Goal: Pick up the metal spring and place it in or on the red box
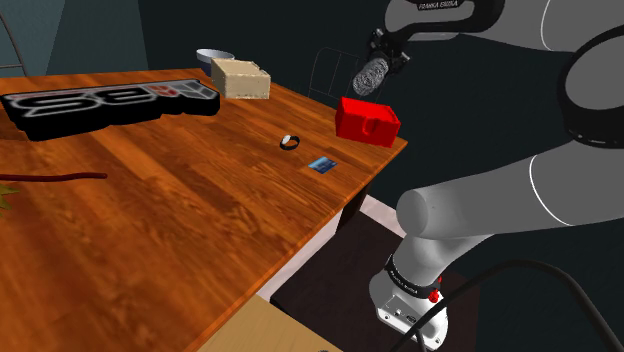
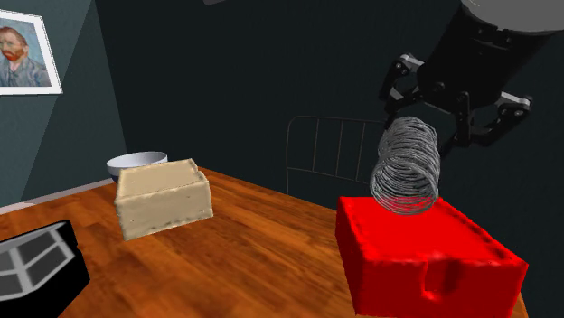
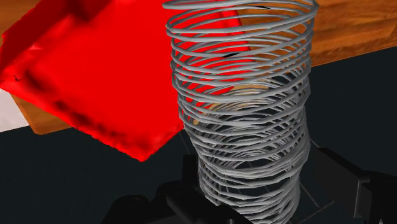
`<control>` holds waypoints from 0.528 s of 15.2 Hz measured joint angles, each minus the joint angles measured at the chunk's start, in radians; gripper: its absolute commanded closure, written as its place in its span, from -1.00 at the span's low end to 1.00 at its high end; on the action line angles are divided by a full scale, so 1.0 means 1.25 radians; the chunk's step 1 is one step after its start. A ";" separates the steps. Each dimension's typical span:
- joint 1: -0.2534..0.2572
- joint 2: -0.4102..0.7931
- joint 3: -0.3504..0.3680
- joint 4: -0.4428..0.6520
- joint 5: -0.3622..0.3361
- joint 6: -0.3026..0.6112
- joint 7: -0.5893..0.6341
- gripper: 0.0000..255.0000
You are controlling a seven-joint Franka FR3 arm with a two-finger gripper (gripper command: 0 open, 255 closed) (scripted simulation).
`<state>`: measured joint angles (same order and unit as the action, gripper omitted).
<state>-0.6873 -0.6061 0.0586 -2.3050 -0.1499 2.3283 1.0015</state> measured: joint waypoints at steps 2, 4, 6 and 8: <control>-0.001 -0.003 0.000 -0.025 -0.002 0.022 0.003 1.00; -0.002 -0.001 0.001 -0.045 -0.005 0.043 0.007 1.00; -0.003 -0.003 0.002 -0.067 -0.007 0.063 0.011 1.00; -0.005 -0.005 0.002 -0.091 -0.010 0.086 0.014 1.00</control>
<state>-0.6935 -0.6121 0.0612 -2.4184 -0.1618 2.4352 1.0191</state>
